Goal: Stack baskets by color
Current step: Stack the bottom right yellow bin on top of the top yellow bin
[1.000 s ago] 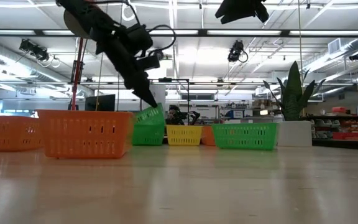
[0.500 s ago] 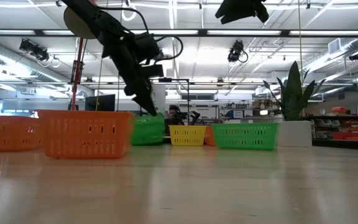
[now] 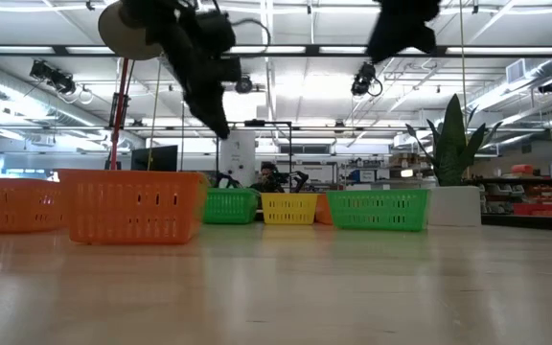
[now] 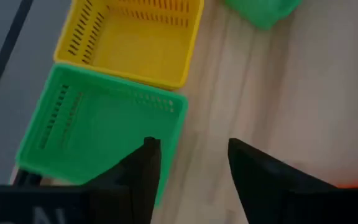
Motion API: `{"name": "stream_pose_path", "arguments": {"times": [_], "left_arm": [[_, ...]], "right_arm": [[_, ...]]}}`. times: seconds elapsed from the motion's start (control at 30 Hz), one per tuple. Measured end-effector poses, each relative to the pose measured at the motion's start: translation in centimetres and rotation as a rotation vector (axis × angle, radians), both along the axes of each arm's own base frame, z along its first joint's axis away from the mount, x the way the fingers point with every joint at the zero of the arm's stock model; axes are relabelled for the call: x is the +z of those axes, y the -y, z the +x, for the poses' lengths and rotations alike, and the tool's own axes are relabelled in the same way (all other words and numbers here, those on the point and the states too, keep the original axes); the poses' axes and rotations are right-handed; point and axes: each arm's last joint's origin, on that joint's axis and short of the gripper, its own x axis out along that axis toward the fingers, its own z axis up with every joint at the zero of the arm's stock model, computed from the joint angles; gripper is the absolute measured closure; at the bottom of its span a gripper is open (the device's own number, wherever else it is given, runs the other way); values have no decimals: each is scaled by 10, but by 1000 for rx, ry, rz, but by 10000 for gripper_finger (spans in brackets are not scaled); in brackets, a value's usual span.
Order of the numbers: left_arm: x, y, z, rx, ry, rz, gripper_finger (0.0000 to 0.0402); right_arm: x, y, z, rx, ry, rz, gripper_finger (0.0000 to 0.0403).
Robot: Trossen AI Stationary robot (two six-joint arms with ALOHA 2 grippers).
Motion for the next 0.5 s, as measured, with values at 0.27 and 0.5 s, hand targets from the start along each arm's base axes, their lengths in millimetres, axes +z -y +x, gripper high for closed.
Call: {"name": "stream_pose_path", "arguments": {"times": [0.27,0.5], "left_arm": [[42,32,-23,81,99,-65,222],[48,49,-29,74,69,-60,243]], "right_arm": [[-21,-35,-18,429,-250,321,264],[-39,-105,-39,697,-384,591,204]]}}
